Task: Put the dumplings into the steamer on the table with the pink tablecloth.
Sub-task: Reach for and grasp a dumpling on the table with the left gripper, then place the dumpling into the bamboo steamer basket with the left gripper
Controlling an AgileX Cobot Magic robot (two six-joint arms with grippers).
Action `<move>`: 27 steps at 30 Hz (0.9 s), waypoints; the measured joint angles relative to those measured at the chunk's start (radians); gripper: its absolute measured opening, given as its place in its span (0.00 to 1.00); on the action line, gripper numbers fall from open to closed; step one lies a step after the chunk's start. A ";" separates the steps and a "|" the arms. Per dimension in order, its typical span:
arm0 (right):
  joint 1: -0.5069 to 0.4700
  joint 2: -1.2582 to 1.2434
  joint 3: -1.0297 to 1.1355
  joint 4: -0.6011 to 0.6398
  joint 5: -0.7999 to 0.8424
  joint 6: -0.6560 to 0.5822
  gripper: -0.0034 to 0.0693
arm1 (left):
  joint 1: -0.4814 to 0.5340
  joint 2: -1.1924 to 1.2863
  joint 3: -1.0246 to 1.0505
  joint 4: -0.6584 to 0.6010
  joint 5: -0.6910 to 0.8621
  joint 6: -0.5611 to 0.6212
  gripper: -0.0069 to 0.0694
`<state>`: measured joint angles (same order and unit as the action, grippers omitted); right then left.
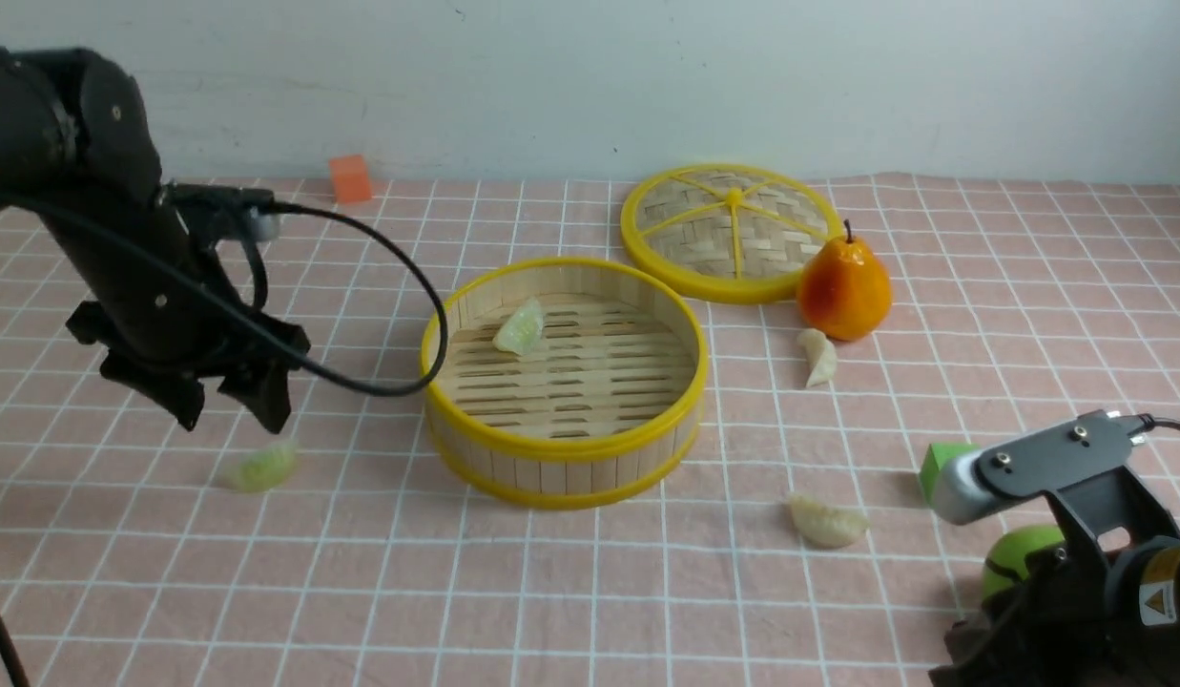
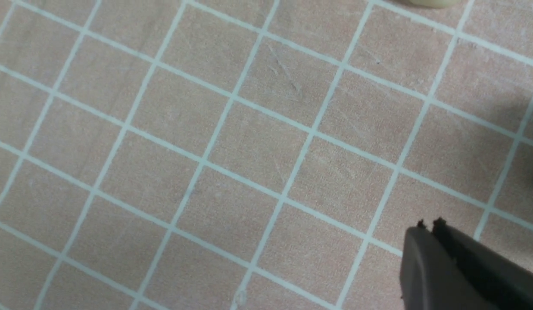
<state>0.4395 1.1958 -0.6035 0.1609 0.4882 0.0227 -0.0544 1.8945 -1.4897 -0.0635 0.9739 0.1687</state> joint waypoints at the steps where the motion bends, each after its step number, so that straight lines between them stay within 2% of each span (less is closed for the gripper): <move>1: 0.000 0.000 0.000 0.009 0.000 0.000 0.08 | 0.000 0.001 0.015 0.007 -0.036 -0.002 0.79; 5: 0.000 0.000 0.000 0.018 0.000 0.000 0.08 | 0.000 0.029 0.039 -0.002 -0.128 -0.003 0.79; 11: 0.000 0.000 0.000 0.021 0.000 0.000 0.08 | 0.000 0.130 0.043 -0.026 -0.132 -0.003 0.75; 16: 0.000 0.000 0.000 0.021 0.000 0.000 0.09 | 0.000 0.152 0.044 -0.025 -0.132 -0.094 0.39; 17: 0.000 0.000 0.000 0.021 0.000 0.000 0.09 | 0.000 0.150 0.044 -0.028 -0.131 -0.120 0.27; 23: 0.000 0.000 0.000 0.021 -0.002 0.000 0.10 | 0.000 0.104 0.044 -0.085 -0.121 -0.154 0.28; 27: 0.000 0.000 0.000 0.021 -0.007 0.000 0.11 | -0.014 0.030 0.027 -0.190 -0.097 -0.155 0.28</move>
<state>0.4395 1.1958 -0.6035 0.1817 0.4810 0.0227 -0.0687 1.9243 -1.4627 -0.2533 0.8772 0.0137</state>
